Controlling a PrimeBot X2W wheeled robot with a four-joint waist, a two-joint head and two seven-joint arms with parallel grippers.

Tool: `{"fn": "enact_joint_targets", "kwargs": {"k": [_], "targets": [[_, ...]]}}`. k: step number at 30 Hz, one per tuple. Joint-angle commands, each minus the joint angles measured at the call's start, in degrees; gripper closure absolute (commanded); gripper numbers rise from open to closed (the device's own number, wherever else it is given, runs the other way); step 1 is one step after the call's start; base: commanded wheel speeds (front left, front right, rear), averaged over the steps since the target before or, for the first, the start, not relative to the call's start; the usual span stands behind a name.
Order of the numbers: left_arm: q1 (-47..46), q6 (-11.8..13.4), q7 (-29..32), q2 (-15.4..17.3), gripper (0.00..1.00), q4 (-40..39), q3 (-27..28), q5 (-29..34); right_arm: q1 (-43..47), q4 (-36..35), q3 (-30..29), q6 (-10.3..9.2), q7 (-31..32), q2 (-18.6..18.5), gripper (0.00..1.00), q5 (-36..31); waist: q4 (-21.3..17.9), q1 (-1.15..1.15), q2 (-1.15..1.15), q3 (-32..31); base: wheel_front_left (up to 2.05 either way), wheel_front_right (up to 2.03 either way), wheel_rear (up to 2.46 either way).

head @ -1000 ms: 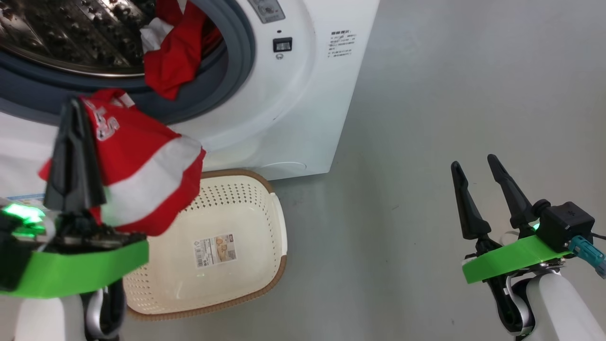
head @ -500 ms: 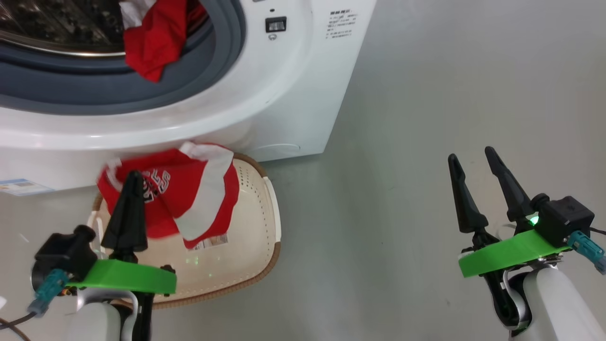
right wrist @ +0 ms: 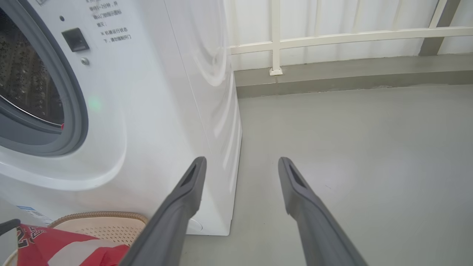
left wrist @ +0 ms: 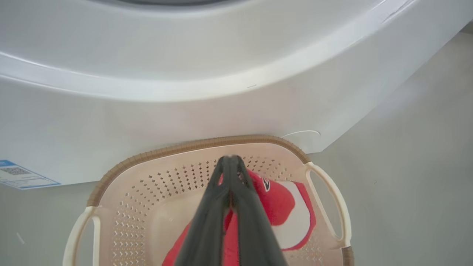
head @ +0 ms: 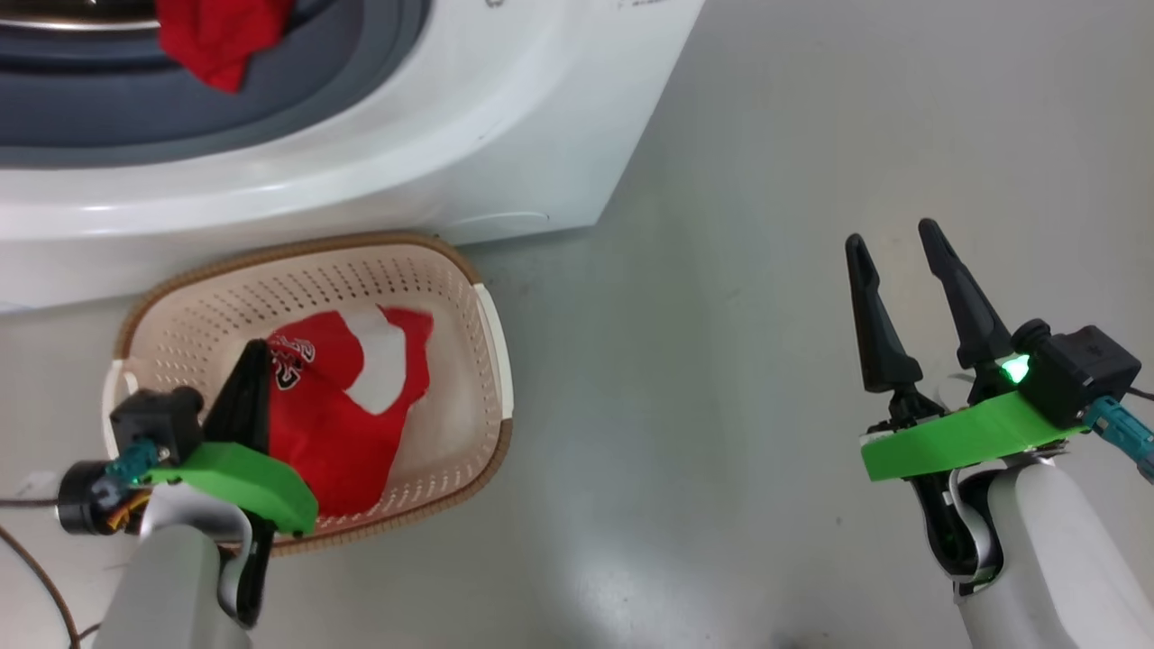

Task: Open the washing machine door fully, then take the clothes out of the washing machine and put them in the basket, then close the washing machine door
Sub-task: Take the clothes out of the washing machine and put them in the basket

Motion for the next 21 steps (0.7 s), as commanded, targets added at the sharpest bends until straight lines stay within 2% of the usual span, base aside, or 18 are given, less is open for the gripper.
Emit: {"fn": "enact_joint_targets", "kwargs": {"k": [1, 20, 21], "targets": [[-1.2, -0.3, -0.3, 1.9, 1.00, 0.4, 1.3, 0.6, -0.5, -1.6, 1.4, 0.36, -0.4, 0.0, 0.00, -0.8, -0.8, 0.00, 0.00, 2.4, 0.00, 0.00, 0.00], [-14.6, -0.1, -0.3, 5.0, 1.00, 24.0, -0.8, 4.1, -4.1, -2.5, 3.8, 0.36, -0.4, 0.6, 0.00, 0.7, -3.4, 0.00, 0.00, 9.9, 0.00, 0.00, 0.00], [-15.1, -0.1, -0.3, 5.0, 0.95, 24.8, -0.6, 4.0, -4.2, -2.5, 3.9, 0.36, -0.4, 0.6, 0.00, 0.8, -3.4, 0.00, 0.00, 10.0, 0.00, 0.00, 0.00]]}}
